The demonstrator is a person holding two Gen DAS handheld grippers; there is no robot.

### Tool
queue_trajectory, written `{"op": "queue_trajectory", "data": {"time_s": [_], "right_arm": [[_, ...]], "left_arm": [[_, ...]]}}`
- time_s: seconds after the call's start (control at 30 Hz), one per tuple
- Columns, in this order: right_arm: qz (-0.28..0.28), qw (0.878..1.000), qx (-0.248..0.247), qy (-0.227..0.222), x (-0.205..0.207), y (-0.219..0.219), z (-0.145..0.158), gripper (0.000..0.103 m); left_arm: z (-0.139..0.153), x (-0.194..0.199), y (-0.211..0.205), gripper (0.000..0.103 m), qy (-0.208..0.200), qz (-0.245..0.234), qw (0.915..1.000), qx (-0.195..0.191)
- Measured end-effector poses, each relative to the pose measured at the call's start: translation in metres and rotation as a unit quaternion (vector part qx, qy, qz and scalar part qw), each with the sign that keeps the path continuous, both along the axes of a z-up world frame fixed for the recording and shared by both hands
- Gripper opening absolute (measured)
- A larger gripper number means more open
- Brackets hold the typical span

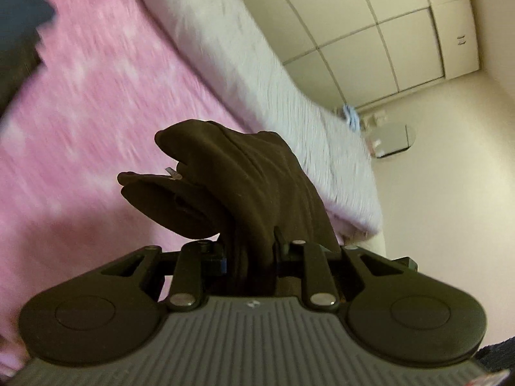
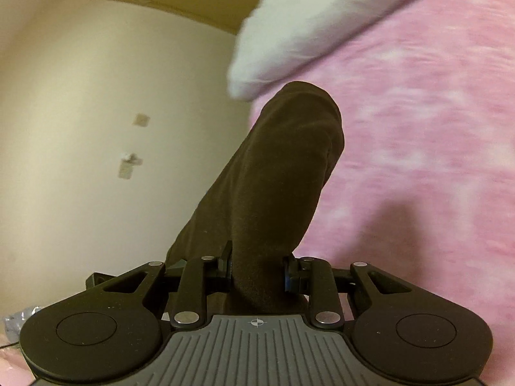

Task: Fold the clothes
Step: 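Carry the held shirt with both tools toward the clothes stack on the floor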

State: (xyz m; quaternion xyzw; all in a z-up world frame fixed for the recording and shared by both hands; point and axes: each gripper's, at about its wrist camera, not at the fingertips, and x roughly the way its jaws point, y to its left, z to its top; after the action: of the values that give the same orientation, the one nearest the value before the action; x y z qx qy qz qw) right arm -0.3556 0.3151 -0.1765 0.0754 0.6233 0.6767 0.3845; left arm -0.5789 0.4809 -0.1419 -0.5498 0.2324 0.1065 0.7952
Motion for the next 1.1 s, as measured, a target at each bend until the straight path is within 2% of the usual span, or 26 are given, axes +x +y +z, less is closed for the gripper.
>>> {"op": "queue_trajectory", "data": {"time_s": [0.1,0.23,0.33,0.47,0.53,0.6,0.67,0.7,0.73,0.77,0.83,0.87,1.0,1.1], "right_arm": [[-0.012,1.0,0.019,0.007,-0.058,0.047,0.02,0.026],[-0.033,0.999,0.034,0.021,-0.144,0.118,0.042,0.026],[-0.049,0.997,0.048,0.036,-0.195,0.175,0.059,0.026],[-0.064,0.996,0.043,0.053,-0.233,0.24,0.061,0.026],[-0.069,0.996,0.015,0.058,-0.246,0.269,0.048,0.026],[-0.072,0.996,-0.019,0.039,-0.258,0.285,0.026,0.028],[-0.075,0.993,-0.09,0.026,-0.271,0.298,-0.016,0.034],[-0.065,0.989,-0.131,0.003,-0.279,0.305,-0.039,0.037],[-0.057,0.986,-0.158,-0.022,-0.285,0.307,-0.054,0.042],[-0.05,0.985,-0.163,-0.039,-0.29,0.304,-0.065,0.045],[-0.052,0.99,-0.13,-0.023,-0.29,0.292,-0.07,0.057],[-0.058,0.991,-0.117,-0.015,-0.286,0.287,-0.07,0.065],[-0.06,0.994,-0.089,-0.033,-0.275,0.283,-0.061,0.069],[-0.08,0.993,-0.08,-0.043,-0.264,0.286,-0.059,0.069]], "left_arm": [[0.021,-0.052,0.073,0.019,-0.005,-0.007,0.9998,0.018],[0.056,-0.112,0.179,0.019,0.011,-0.017,0.9988,0.046],[0.076,-0.144,0.247,0.019,0.021,-0.019,0.9981,0.055],[0.054,-0.163,0.315,0.02,0.033,-0.006,0.999,0.031],[0.041,-0.172,0.349,0.023,0.04,0.001,0.9991,0.016],[-0.012,-0.176,0.374,0.025,0.063,0.008,0.9975,-0.032],[-0.07,-0.179,0.393,0.029,0.105,0.02,0.9913,-0.077],[-0.097,-0.18,0.396,0.03,0.131,0.025,0.9863,-0.097],[-0.118,-0.183,0.397,0.034,0.137,0.023,0.984,-0.112],[-0.125,-0.187,0.394,0.035,0.12,0.021,0.9858,-0.115],[-0.127,-0.197,0.392,0.036,0.079,0.022,0.9903,-0.112],[-0.126,-0.203,0.393,0.037,0.073,0.025,0.9907,-0.112],[-0.117,-0.223,0.391,0.047,0.077,0.041,0.9914,-0.098],[-0.118,-0.212,0.395,0.048,0.085,0.032,0.9918,-0.09]]}}
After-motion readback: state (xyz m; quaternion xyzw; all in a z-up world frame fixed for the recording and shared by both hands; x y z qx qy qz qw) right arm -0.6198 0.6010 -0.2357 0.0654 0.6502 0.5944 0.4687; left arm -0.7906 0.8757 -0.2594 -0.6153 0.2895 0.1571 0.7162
